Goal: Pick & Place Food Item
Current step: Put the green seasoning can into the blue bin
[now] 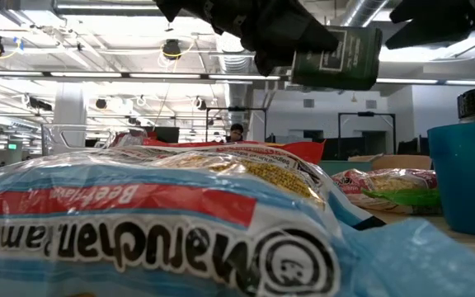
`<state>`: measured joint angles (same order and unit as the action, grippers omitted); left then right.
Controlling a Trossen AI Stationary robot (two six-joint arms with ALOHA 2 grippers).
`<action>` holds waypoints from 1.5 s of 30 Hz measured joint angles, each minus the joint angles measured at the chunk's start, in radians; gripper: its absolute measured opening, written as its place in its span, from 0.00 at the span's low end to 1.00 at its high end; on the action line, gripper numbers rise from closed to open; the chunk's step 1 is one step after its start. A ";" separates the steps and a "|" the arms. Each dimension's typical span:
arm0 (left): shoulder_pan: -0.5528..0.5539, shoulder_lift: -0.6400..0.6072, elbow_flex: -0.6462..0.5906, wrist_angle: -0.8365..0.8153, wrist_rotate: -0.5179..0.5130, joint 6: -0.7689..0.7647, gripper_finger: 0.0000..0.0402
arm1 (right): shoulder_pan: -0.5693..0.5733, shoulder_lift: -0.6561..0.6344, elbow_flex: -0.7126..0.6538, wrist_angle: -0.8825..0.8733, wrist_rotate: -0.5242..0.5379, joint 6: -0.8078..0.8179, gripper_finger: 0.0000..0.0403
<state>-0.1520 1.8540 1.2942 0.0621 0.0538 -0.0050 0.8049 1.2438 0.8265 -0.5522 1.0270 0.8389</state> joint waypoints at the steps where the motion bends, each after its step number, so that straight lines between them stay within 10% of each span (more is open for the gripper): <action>1: 0.000 0.000 0.000 0.007 0.001 0.000 0.35 | 0.000 0.006 0.000 0.013 0.002 0.000 0.81; 30: -0.005 0.000 0.000 0.247 0.155 -0.012 0.34 | 0.006 0.019 0.000 0.336 -0.050 -0.193 0.80; 45: -0.004 0.000 0.000 0.307 0.155 -0.030 0.33 | 0.006 0.019 0.000 0.373 -0.031 -0.195 0.63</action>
<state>-0.1564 1.8542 1.2942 0.3688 0.2085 -0.0349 0.8112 1.2633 0.8265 -0.1794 0.9957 0.6436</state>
